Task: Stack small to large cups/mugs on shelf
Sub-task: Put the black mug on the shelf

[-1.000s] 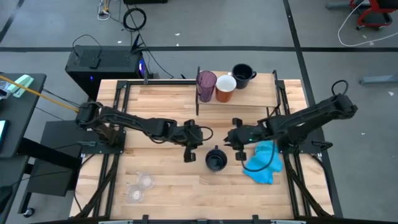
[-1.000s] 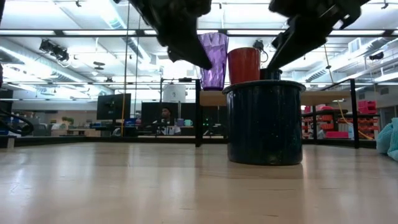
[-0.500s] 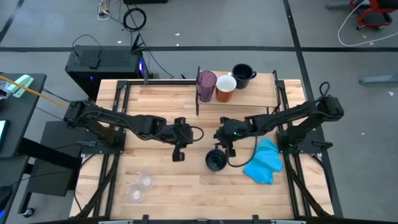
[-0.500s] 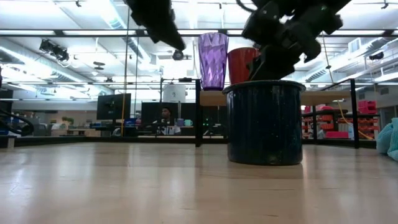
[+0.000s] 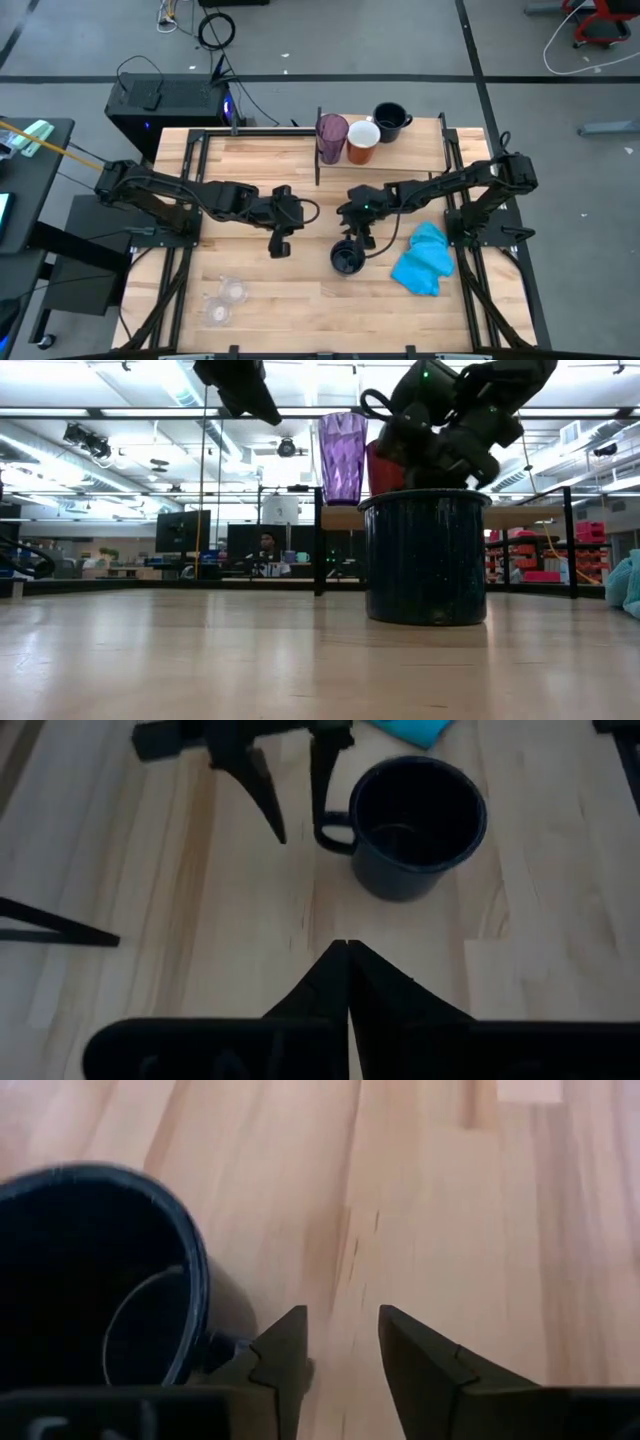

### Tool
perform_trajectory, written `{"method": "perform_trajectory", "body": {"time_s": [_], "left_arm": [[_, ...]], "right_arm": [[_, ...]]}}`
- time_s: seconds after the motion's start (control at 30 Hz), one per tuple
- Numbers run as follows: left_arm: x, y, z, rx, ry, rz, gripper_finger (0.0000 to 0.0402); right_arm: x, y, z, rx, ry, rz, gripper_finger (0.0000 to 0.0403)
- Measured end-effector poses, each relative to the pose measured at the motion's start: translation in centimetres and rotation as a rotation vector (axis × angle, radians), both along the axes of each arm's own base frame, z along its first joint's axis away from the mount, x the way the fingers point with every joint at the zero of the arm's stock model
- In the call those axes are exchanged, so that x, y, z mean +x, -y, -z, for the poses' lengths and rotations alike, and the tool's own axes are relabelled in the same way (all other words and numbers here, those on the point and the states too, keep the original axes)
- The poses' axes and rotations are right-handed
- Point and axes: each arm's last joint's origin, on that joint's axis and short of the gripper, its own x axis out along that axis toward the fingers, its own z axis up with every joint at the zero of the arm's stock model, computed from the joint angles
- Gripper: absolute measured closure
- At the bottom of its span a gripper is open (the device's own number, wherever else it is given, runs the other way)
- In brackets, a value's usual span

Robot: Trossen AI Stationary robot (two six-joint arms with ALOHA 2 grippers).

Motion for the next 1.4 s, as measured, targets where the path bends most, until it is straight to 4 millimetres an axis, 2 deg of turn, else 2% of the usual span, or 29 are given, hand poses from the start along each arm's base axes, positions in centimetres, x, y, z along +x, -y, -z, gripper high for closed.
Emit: {"method": "perform_trajectory", "body": {"time_s": [0.27, 0.6, 1.0, 1.23, 1.4], "left_arm": [[-0.2, 0.0, 0.2, -0.005, -0.03, -0.012, 0.0375], [-0.4, -0.1, 0.3, -0.006, -0.047, -0.017, 0.0392], [-0.5, -0.1, 0.3, -0.017, -0.056, -0.031, 0.038], [-0.5, -0.1, 0.4, -0.02, -0.06, -0.035, 0.0392], [-0.5, -0.1, 0.4, -0.021, -0.061, -0.036, 0.0381]], "right_arm": [[-1.1, -0.8, 0.1, 0.003, -0.102, -0.023, 0.0282], [-2.2, -1.7, 0.3, 0.028, -0.209, -0.026, 0.0284], [-3.3, -5.0, 0.7, 0.059, -0.322, -0.057, 0.0287], [-4.8, -5.8, -0.7, 0.067, -0.351, -0.028, 0.0285], [-5.5, -7.2, -1.4, -0.01, -0.312, -0.016, 0.0261]]}}
